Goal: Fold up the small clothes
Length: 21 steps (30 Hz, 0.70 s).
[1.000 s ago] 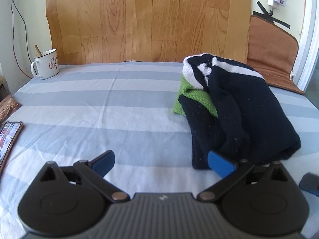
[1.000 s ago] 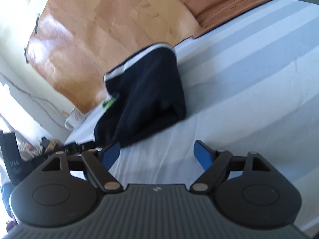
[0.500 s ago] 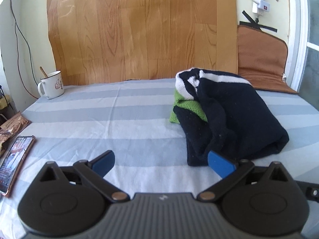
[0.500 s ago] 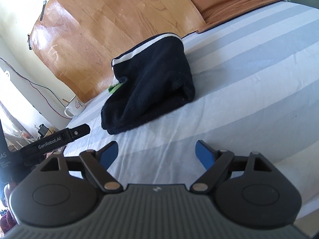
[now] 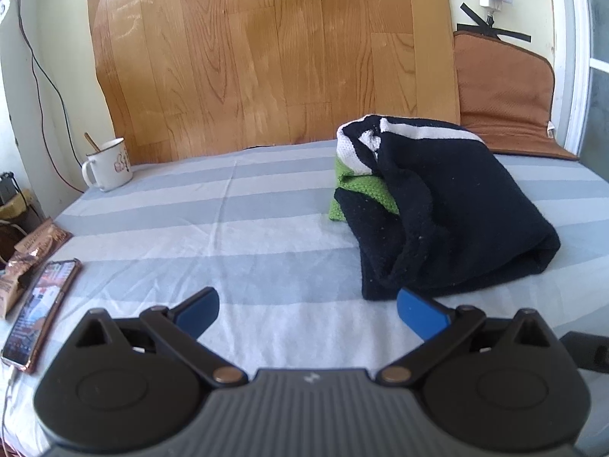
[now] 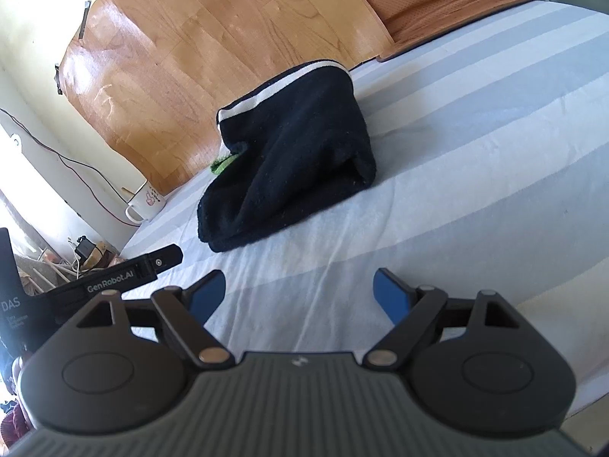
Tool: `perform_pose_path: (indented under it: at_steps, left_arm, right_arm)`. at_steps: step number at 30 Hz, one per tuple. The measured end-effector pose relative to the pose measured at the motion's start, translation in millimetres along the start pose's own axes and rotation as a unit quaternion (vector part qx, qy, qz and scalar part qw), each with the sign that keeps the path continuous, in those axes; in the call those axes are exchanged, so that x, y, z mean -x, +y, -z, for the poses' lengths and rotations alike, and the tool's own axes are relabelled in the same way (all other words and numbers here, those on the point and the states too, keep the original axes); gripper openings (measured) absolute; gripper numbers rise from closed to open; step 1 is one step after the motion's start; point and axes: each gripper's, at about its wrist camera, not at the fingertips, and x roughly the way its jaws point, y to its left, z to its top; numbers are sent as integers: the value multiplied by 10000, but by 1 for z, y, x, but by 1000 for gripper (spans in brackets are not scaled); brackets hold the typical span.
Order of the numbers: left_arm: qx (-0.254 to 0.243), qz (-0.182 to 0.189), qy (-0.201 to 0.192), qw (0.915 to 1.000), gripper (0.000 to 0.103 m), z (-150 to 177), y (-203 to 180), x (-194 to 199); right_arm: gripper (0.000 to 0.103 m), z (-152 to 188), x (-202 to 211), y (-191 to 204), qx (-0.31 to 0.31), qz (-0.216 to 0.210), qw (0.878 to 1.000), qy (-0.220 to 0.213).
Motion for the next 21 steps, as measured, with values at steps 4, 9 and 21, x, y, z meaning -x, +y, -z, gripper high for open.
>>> perform_pose_path:
  at_steps: [4, 9, 21]
  left_arm:
    - [-37, 14, 37, 10000, 103, 1, -1, -1]
    - [-45, 16, 89, 9999, 103, 1, -3, -3]
    - [-63, 42, 246, 9997, 103, 3, -3, -10]
  right_arm:
    - [87, 0, 0, -1, -16, -17, 10000, -10]
    - [87, 0, 1, -1, -22, -26, 10000, -17]
    - [87, 0, 1, -4, -69, -76, 9999, -37]
